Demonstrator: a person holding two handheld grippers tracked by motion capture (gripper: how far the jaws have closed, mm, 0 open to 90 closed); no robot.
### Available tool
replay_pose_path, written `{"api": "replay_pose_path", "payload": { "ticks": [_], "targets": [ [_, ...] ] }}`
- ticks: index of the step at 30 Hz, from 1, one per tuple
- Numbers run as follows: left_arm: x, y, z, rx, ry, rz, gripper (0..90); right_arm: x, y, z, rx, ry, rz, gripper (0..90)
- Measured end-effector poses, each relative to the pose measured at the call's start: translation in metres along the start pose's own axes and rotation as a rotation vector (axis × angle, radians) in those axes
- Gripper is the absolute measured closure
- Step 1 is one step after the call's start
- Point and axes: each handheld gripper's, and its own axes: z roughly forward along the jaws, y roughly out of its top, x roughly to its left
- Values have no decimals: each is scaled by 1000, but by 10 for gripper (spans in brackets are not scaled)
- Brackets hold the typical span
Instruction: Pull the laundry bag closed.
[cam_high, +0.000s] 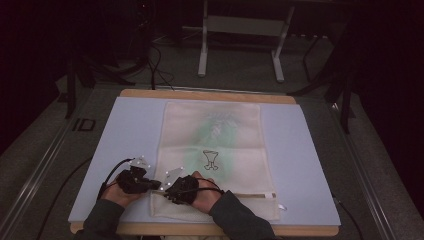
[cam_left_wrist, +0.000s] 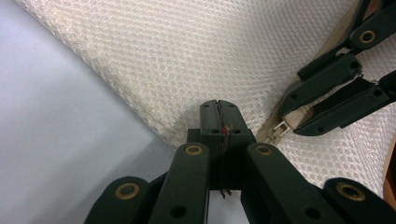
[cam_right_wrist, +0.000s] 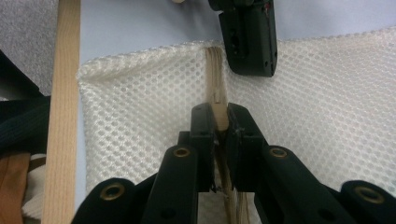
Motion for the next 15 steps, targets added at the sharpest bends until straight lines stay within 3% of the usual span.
{"api": "replay_pose_path", "payload": {
  "ticks": [15],
  "targets": [
    [0, -1, 0, -4, -4, 3, 900, 2, -7, -9, 23, -18, -11, 823]
  ]
}}
